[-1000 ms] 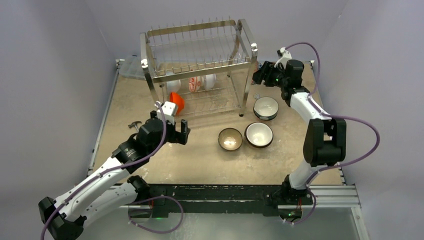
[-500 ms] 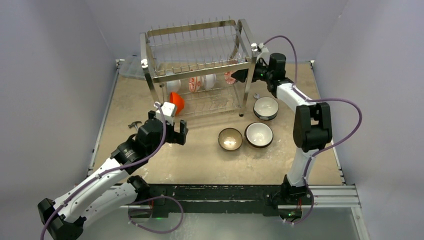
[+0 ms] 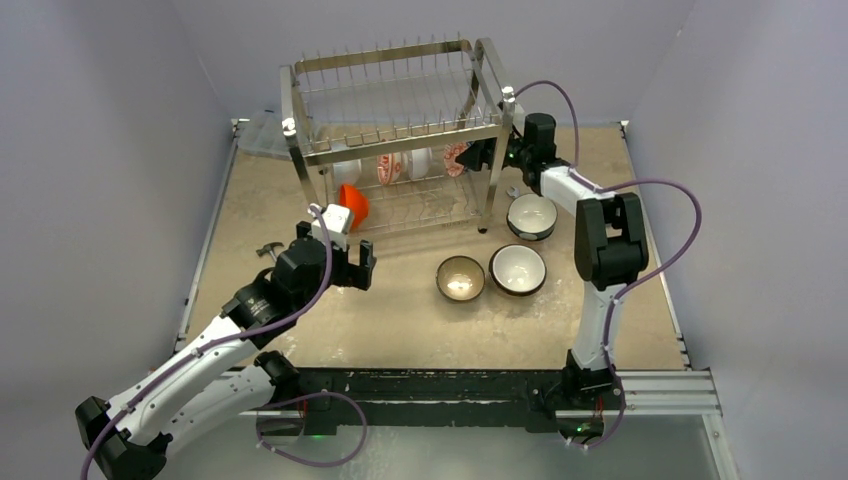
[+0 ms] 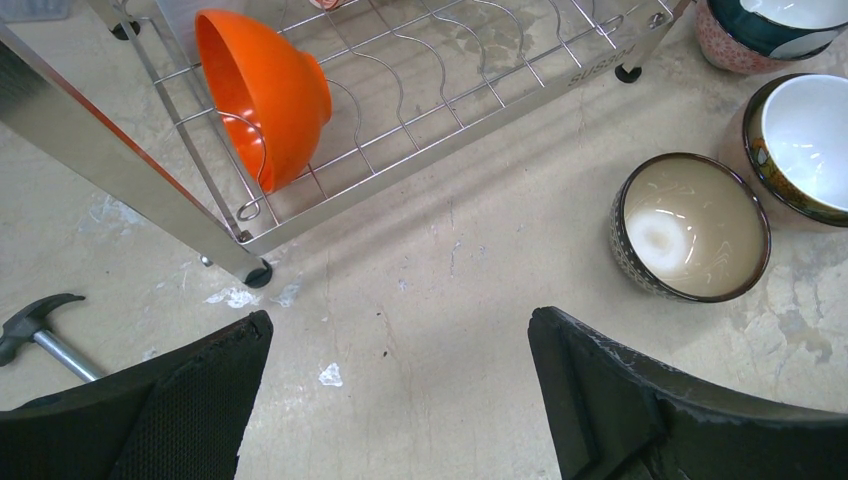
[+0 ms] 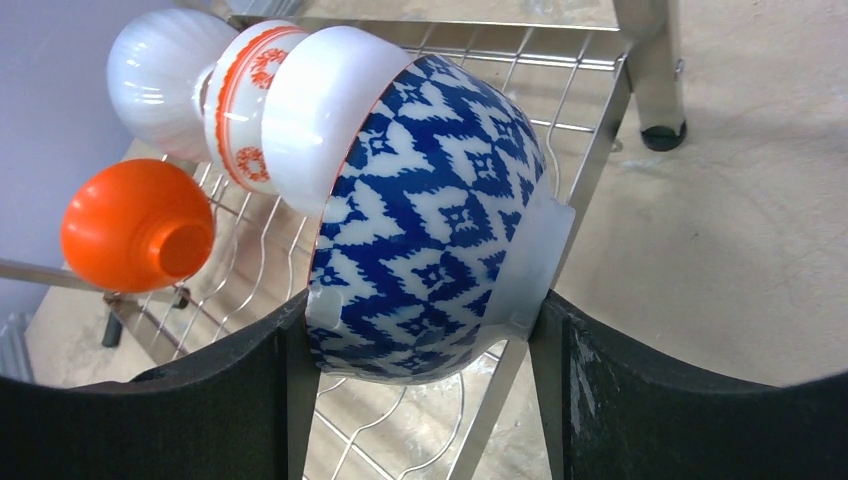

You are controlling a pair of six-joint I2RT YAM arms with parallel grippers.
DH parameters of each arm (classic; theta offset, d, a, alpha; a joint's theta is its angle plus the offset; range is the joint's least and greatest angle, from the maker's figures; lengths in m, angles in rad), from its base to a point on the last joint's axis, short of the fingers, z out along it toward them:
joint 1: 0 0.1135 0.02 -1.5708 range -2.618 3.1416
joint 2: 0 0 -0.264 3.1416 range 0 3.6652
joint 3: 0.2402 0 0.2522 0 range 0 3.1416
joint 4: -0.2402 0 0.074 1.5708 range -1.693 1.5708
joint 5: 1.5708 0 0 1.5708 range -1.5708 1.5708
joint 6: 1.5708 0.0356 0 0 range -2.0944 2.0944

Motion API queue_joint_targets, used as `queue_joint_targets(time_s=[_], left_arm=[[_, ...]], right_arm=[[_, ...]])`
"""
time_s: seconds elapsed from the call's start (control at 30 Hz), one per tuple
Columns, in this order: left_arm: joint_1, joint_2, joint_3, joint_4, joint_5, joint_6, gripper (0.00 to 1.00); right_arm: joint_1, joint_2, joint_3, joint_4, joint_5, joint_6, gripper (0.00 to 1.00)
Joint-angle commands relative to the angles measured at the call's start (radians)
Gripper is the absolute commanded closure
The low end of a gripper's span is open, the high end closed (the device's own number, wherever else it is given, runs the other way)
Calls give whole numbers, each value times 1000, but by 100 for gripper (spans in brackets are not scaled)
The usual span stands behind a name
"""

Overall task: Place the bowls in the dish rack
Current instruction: Place the bowl in the dish rack.

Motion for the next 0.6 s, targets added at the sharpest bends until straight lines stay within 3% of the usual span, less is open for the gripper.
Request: queue_joint_targets(time_s=[0.0, 0.57], left_arm=[[0, 4, 1, 13, -3, 9, 2], [0, 26, 1, 13, 2, 9, 2]], right_arm=[[28, -7, 86, 79, 67, -73, 100], [135, 4, 67, 77, 373, -229, 100]])
